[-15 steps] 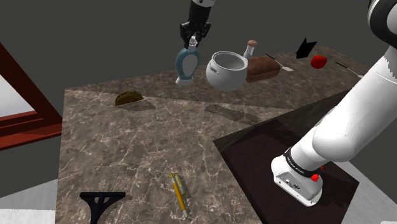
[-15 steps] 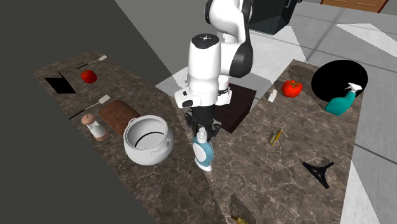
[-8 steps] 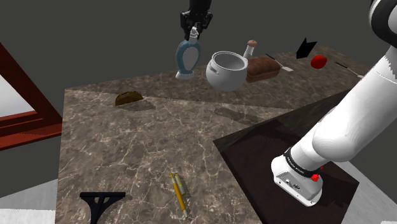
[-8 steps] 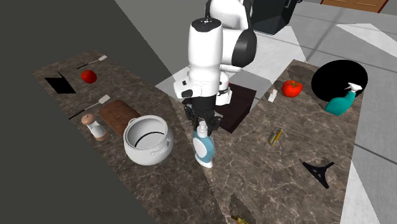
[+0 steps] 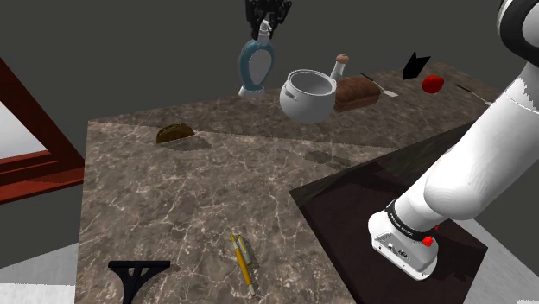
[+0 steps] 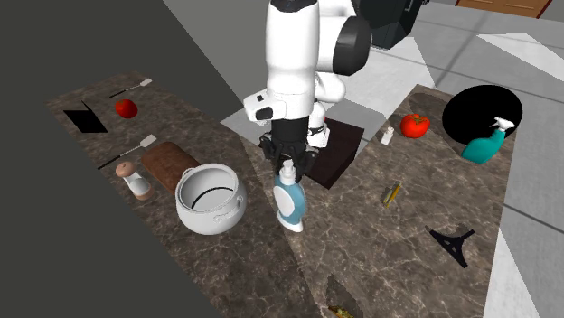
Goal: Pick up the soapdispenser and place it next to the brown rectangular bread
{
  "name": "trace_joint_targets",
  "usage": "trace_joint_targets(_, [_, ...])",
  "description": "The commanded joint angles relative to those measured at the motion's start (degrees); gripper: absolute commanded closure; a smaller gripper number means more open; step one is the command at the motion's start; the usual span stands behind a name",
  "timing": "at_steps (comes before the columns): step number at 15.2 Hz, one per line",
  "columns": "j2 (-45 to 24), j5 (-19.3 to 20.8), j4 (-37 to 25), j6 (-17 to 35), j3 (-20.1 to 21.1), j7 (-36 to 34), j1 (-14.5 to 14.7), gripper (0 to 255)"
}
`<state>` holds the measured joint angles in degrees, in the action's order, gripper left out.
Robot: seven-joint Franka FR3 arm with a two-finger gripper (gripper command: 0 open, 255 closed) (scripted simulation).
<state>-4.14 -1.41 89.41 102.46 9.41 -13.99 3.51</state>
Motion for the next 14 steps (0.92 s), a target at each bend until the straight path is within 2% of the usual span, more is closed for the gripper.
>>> trace_joint_targets(1, [-0.3, 0.1, -1.9, -1.6, 0.0, 0.0, 0.0, 255])
trace_joint_targets(14, [-4.6, 0.9, -17.8, -13.3, 0.2, -0.8, 0.5, 255])
